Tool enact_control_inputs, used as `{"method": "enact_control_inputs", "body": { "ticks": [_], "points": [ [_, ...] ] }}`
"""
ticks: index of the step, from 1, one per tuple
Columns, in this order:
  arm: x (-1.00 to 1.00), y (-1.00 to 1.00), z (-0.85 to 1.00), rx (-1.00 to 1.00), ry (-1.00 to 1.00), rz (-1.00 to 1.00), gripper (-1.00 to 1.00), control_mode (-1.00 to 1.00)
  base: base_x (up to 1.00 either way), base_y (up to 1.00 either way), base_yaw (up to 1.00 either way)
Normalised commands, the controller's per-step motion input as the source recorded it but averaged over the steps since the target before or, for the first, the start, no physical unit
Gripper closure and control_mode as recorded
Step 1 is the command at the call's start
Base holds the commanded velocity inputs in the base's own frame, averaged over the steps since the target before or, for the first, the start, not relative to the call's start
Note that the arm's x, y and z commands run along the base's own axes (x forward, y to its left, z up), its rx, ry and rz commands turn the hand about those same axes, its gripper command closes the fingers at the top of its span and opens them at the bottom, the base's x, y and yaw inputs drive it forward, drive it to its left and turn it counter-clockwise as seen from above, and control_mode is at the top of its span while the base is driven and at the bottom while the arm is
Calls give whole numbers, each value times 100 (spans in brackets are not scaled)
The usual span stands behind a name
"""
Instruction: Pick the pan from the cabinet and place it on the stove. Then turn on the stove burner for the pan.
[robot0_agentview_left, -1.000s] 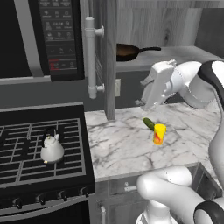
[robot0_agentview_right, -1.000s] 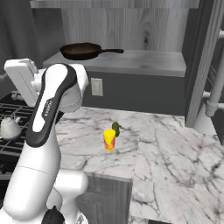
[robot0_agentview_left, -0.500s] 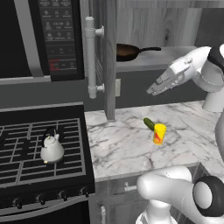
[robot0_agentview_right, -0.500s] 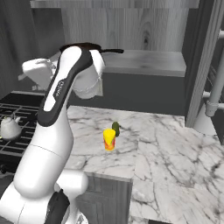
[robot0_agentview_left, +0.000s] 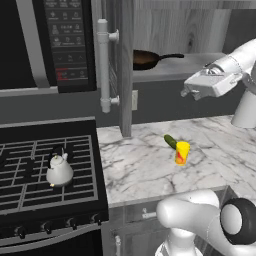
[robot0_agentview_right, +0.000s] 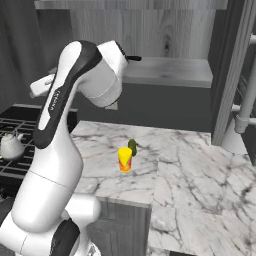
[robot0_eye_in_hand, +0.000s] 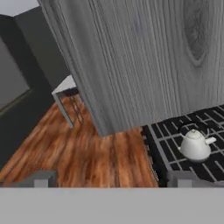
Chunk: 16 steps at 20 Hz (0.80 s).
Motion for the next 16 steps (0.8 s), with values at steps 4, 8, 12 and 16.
{"method": "enact_control_inputs", "body": {
  "ticks": [4, 8, 12, 16],
  "points": [
    [-11, -19, 13, 0, -49, -8, -100, -100, 0, 0, 0],
    [0, -20, 15, 1, -37, -4, -100, -100, 0, 0, 0],
    [10, -35, 16, 5, -29, 0, -100, -100, 0, 0, 0],
    [31, -42, 17, 6, -22, 0, -100, -100, 0, 0, 0]
  ]
}}
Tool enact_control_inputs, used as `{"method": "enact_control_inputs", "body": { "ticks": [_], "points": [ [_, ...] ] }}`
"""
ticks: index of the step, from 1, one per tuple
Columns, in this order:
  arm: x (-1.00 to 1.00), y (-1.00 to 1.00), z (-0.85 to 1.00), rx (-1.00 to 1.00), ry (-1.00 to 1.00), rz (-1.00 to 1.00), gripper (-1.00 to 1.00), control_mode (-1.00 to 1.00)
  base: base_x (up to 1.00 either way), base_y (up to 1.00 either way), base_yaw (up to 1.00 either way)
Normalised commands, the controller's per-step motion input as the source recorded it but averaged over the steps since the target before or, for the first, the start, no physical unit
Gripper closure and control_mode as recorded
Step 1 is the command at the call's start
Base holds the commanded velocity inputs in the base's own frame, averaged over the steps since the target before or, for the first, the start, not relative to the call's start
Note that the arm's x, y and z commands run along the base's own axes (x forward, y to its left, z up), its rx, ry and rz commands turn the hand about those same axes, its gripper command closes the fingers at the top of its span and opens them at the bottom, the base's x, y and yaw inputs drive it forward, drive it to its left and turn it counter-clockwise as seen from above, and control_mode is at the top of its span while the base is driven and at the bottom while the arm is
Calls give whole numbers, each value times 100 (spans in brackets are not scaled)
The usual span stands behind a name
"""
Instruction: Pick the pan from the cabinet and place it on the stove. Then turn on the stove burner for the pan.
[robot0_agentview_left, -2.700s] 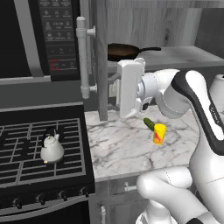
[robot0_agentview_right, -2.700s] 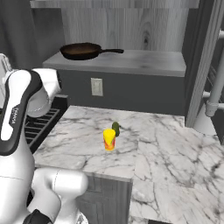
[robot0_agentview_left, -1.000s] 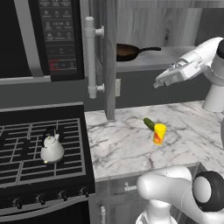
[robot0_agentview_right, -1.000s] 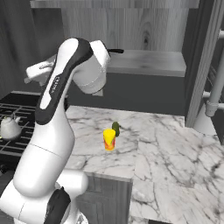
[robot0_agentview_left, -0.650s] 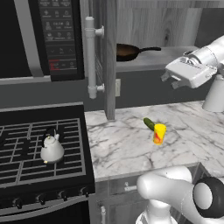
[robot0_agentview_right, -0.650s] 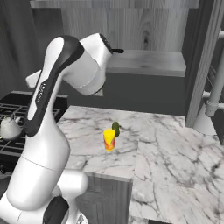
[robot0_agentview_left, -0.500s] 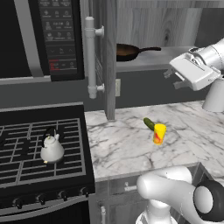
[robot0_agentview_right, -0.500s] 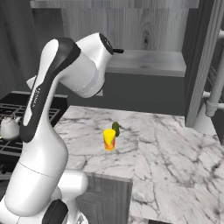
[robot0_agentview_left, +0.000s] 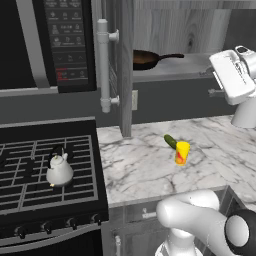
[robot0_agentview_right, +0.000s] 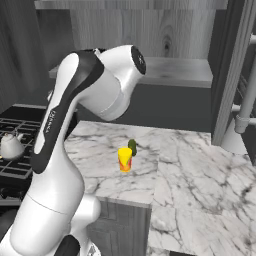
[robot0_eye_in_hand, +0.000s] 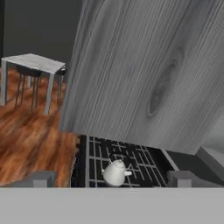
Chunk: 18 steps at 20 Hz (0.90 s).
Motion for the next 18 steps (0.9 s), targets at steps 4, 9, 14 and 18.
{"method": "enact_control_inputs", "body": {
  "ticks": [4, 9, 14, 18],
  "points": [
    [45, -42, 23, 4, -13, 0, -100, -100, 0, 0, 0],
    [47, -34, 21, 1, -10, 0, -100, -100, 0, 0, 0],
    [45, -22, 3, 0, -10, -1, -100, -100, 0, 0, 0],
    [35, -12, 0, 0, -8, -3, -100, -100, 0, 0, 0]
  ]
}}
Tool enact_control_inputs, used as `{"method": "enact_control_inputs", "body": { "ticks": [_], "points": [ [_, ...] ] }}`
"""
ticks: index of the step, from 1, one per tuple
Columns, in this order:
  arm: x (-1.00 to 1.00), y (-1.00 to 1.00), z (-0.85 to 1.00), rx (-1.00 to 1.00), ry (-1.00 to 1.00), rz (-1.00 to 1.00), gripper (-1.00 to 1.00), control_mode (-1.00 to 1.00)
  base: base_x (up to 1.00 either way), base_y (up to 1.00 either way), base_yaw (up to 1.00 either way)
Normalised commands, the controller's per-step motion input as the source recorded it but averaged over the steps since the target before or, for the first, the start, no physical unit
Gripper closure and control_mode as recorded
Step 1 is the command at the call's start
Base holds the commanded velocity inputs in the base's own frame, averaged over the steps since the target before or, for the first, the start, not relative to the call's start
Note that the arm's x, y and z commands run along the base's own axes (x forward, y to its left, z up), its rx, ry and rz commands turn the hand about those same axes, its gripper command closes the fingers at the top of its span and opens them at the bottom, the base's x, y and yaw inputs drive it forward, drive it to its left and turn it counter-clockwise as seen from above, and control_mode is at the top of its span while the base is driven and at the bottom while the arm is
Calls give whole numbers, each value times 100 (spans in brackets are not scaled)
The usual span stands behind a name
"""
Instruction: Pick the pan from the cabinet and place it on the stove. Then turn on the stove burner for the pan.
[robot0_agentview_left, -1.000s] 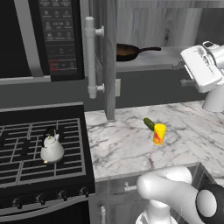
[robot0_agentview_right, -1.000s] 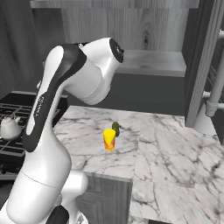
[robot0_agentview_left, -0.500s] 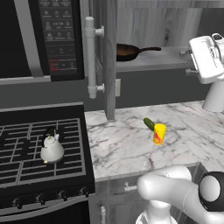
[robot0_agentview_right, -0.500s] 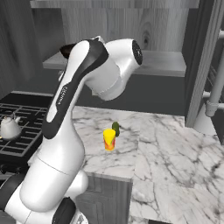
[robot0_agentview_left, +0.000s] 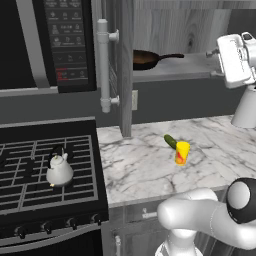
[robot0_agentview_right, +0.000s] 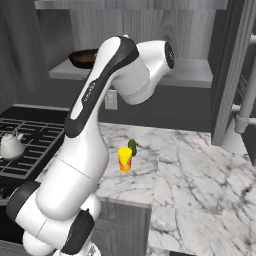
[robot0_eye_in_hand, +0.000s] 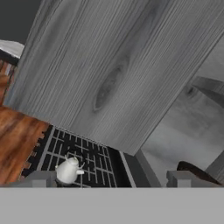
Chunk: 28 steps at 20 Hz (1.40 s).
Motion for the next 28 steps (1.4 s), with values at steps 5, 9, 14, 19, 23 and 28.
{"method": "enact_control_inputs", "body": {
  "ticks": [5, 9, 14, 19, 23, 28],
  "points": [
    [22, 0, 0, 0, -5, -4, -100, -100, 0, 0, 0],
    [25, 0, 0, 0, -3, -3, -100, -100, 0, 0, 0],
    [29, 16, 0, 0, 0, -7, -100, -100, 0, 0, 0],
    [29, 15, 0, 0, 0, -7, -100, -100, 0, 0, 0],
    [29, 13, 0, 0, 0, -8, -100, -100, 0, 0, 0],
    [23, 1, 0, 0, 0, -5, -100, -100, 0, 0, 0]
  ]
}}
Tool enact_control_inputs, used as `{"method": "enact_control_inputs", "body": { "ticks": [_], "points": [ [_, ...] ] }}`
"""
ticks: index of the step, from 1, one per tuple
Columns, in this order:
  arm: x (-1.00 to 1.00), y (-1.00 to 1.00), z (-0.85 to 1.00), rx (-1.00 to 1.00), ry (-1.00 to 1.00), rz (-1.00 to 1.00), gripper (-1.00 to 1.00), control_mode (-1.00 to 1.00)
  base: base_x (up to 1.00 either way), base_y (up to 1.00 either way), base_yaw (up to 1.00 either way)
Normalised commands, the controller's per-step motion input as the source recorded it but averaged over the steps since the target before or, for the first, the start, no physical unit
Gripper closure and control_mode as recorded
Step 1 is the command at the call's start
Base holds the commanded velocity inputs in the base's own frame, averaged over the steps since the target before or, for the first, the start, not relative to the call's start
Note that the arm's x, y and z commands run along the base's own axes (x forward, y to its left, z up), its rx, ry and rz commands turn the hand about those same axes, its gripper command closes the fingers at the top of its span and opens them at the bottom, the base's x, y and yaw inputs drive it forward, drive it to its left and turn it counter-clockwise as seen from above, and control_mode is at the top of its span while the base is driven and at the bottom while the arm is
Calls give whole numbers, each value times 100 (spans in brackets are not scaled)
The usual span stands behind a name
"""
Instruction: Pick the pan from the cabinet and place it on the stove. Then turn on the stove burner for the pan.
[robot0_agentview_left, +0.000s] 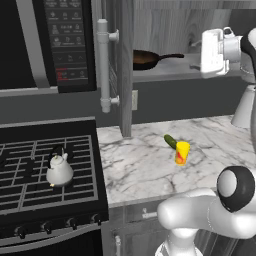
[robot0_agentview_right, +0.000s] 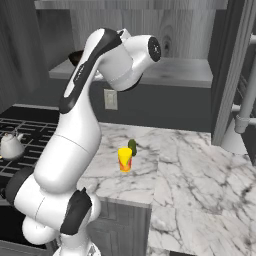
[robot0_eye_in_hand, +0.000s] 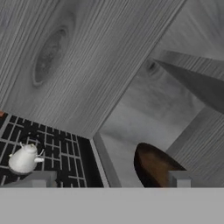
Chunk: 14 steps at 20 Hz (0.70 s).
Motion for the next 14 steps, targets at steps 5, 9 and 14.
{"method": "enact_control_inputs", "body": {
  "ticks": [5, 9, 14],
  "points": [
    [21, 0, 0, 0, 0, -2, -100, -100, 0, 0, 0],
    [23, 0, 0, 0, 0, -1, -100, -100, 0, 0, 0],
    [22, 0, 0, 0, 0, 0, -100, -100, 0, 0, 0]
  ]
}}
